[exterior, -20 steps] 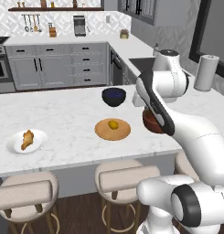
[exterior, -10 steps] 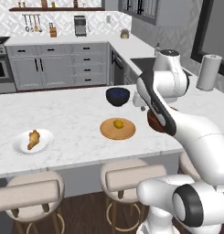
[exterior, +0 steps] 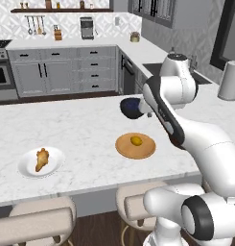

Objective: Pick the chicken drumstick and lemon from their plates and place them in the bowl. Then put the bowl in the fridge.

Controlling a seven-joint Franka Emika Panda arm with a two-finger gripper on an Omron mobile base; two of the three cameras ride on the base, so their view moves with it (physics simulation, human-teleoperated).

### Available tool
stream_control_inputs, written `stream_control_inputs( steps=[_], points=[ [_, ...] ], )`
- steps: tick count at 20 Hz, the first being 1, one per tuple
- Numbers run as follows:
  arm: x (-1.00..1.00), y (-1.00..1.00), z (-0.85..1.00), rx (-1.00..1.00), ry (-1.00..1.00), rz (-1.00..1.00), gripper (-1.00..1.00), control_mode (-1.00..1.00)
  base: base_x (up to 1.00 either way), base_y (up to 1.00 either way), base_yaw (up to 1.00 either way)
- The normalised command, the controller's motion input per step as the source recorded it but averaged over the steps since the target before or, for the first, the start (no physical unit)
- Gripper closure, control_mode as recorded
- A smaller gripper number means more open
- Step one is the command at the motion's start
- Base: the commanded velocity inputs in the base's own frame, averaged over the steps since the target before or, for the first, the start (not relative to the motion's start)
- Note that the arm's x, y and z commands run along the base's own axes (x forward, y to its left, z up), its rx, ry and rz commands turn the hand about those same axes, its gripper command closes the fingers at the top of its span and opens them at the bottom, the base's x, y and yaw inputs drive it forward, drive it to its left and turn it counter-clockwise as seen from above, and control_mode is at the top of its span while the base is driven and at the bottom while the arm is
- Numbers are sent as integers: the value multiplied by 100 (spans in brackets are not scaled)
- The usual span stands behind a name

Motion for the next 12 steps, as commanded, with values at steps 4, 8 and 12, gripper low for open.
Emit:
stream_control_inputs(
  steps=[4, 8, 12],
  points=[
    [0, 0, 0, 0, 0, 0, -100, 100, 74, 4, 0],
    [0, 0, 0, 0, 0, 0, -100, -100, 31, 2, 0],
    [20, 0, -1, 0, 0, 3, -100, -100, 0, 0, 0]
  ],
)
